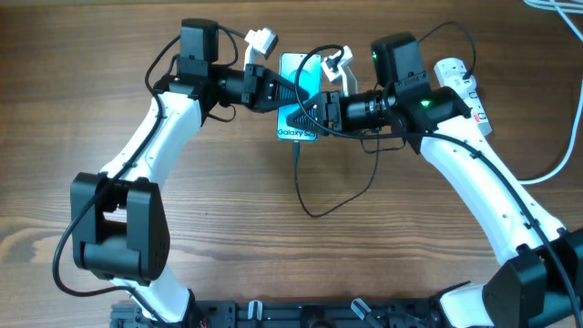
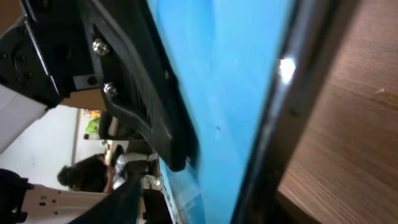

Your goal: Plug charger to phone and switch on socket

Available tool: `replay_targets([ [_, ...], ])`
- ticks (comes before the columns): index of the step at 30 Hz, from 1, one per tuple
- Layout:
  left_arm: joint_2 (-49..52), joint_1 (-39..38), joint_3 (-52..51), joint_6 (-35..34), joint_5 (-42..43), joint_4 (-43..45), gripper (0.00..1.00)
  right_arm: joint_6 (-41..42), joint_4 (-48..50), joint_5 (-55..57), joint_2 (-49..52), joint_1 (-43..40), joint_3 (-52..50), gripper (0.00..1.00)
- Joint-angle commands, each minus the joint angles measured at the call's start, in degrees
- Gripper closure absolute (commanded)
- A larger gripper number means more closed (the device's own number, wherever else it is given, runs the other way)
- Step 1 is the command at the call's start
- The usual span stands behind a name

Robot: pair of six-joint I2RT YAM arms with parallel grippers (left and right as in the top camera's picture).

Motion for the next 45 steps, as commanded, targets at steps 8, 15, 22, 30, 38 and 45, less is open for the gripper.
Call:
replay_targets([
  [8, 0.1, 2.1, 0.5, 0.1, 1.4, 1.3, 0.96, 4.0, 4.0, -4.5, 1.3, 0.1, -0.1, 0.74],
  [15, -0.2, 2.0, 0.5, -21.7, 1.4, 17.9, 0.96, 11.0, 17.1, -10.9, 1.3, 0.1, -0.1, 0.83],
  [22, -0.1, 2.0, 0.5, -25.5, 0.6, 23.3, 0.58, 11.6, 20.9, -10.9, 1.3, 0.1, -0.1, 0.96],
  [30, -0.1, 8.9, 0.5, -24.5, -6.4, 23.0, 0.00, 7.6, 10.8, 0.8, 1.3, -3.2, -0.1, 0.96],
  [38, 0.1, 10.8, 0.5, -6.5, -54.1, -17.0, 0.00, -2.6, -2.5, 17.0, 3.6, -3.0, -1.2, 0.96],
  [45, 0.1, 9.9, 0.5, -5.3, -71.7, -28.0, 0.00, -6.1, 0.1, 14.9, 14.0, -3.0, -1.7, 0.95],
])
